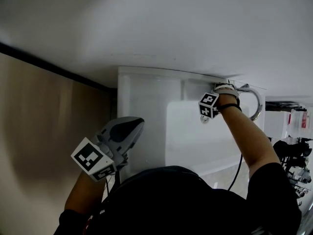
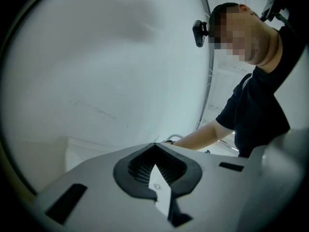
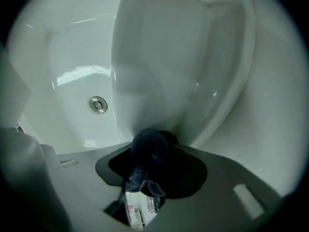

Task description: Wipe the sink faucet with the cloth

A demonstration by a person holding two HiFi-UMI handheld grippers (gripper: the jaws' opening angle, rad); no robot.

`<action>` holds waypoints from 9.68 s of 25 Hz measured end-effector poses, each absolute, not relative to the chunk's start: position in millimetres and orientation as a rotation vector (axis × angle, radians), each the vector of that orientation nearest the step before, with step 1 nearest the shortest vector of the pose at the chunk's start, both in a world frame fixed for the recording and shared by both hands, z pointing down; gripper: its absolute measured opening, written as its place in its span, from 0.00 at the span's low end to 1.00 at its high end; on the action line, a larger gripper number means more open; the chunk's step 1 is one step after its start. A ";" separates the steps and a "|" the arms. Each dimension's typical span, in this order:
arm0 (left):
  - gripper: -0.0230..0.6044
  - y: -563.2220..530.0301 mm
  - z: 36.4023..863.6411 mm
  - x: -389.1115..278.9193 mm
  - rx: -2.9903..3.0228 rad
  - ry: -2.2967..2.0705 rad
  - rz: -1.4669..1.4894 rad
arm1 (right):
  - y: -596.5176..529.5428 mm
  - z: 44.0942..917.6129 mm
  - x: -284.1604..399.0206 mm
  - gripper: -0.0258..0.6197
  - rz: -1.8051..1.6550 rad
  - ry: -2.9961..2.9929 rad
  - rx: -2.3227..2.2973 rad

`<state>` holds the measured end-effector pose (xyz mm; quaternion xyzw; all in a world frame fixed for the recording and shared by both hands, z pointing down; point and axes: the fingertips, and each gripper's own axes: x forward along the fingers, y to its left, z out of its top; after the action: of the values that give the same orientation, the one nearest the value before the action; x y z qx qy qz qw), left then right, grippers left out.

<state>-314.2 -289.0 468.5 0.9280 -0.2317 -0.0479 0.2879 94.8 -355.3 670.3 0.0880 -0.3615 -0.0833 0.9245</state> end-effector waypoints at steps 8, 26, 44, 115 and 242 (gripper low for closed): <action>0.02 -275.3 471.5 -313.9 2.477 -0.599 -0.145 | -344.4 662.7 78.1 0.28 -0.099 -0.847 0.099; 0.02 -257.6 468.4 -325.3 2.463 -0.607 -0.145 | -351.2 611.8 86.1 0.28 0.045 -0.828 0.155; 0.02 -237.0 451.8 -302.0 2.478 -0.534 -0.124 | -289.3 599.7 -16.2 0.27 0.286 -1.501 0.914; 0.02 -178.7 430.4 -304.8 2.601 -0.519 -0.043 | -329.9 428.7 10.9 0.27 -0.076 -1.257 0.460; 0.02 -148.2 415.2 -284.5 2.574 -0.504 -0.026 | -328.5 415.9 112.8 0.27 0.773 -1.561 1.067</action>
<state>-284.5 -148.2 415.2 0.9485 -0.1858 -0.0094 0.2563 112.8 -328.5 415.9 0.4456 -0.6517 0.3225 0.5221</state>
